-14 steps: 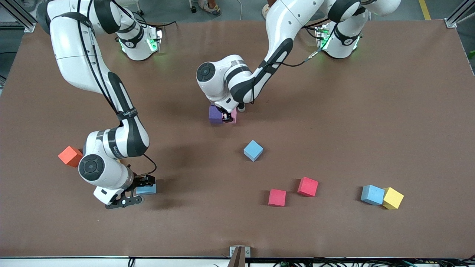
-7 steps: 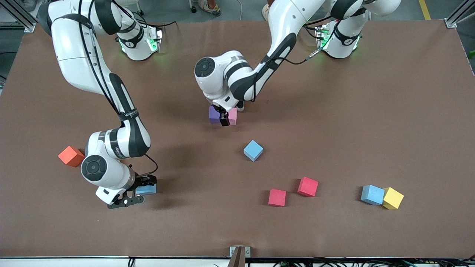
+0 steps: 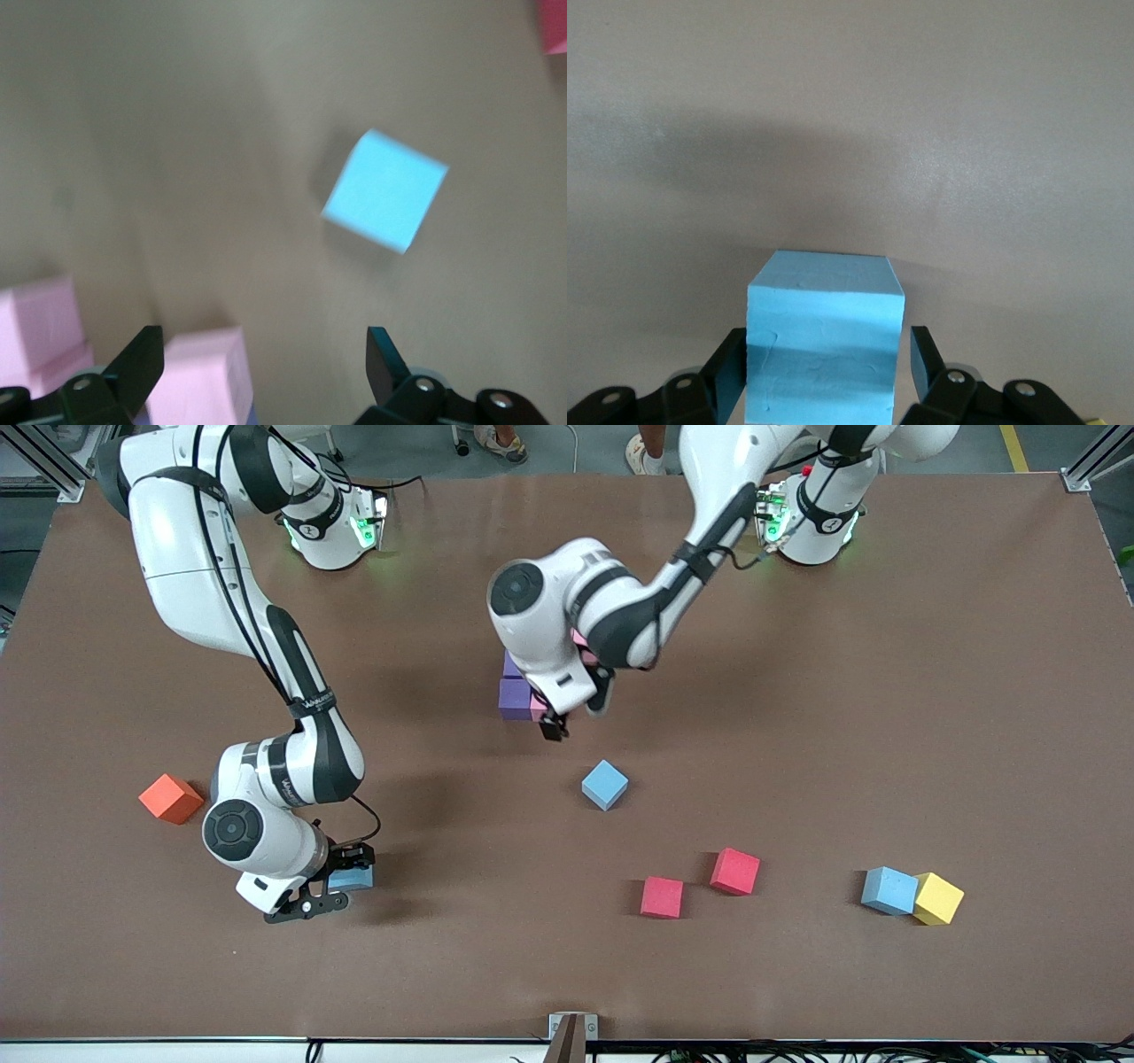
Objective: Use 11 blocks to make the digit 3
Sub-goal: 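Grasp the blue cube with the left gripper while the right gripper lifts blue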
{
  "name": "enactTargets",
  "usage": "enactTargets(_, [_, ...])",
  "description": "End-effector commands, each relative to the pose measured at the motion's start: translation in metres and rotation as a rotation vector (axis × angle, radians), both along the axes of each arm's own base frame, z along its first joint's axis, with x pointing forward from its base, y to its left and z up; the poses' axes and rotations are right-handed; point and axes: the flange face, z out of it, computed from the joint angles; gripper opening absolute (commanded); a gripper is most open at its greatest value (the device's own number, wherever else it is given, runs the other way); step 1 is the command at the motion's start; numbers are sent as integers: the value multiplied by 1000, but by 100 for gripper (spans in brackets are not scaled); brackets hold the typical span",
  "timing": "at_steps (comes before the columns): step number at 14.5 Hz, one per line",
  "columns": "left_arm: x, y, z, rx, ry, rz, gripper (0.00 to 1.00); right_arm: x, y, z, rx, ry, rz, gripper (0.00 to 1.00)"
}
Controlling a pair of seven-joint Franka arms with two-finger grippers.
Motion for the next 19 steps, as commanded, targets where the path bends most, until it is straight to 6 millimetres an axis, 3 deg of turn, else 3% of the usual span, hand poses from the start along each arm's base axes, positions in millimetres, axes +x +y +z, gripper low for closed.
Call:
enactTargets(1, [17, 23, -7, -43, 92, -193, 100, 9, 2, -3, -17, -15, 28, 68])
enactTargets(3, [2, 2, -30, -51, 3, -343, 100, 9, 0, -6, -19, -10, 42, 53])
enactTargets(4, [-3, 2, -44, -39, -78, -343, 100, 9, -1, -6, -19, -11, 50, 33])
enactTargets(8, [20, 30, -58, -50, -22, -484, 100, 9, 1, -3, -19, -12, 53, 27])
enactTargets(10, [40, 55, -56, -73, 22, -489, 100, 7, 4, -1, -16, -4, 52, 27])
enactTargets(12, [49, 63, -59, -84, 26, -474, 100, 8, 6, 7, -9, -11, 51, 27])
enactTargets(13, [52, 66, -70, -86, 31, -464, 100, 6, 11, 12, -3, -4, 54, 27])
enactTargets(15, [58, 70, -79, -103, 16, -438, 100, -2, 34, 25, 1, 23, 29, 27])
enactTargets(19, [61, 61, -88, -169, -34, -387, 100, -21, 93, 51, 45, 40, -50, 27])
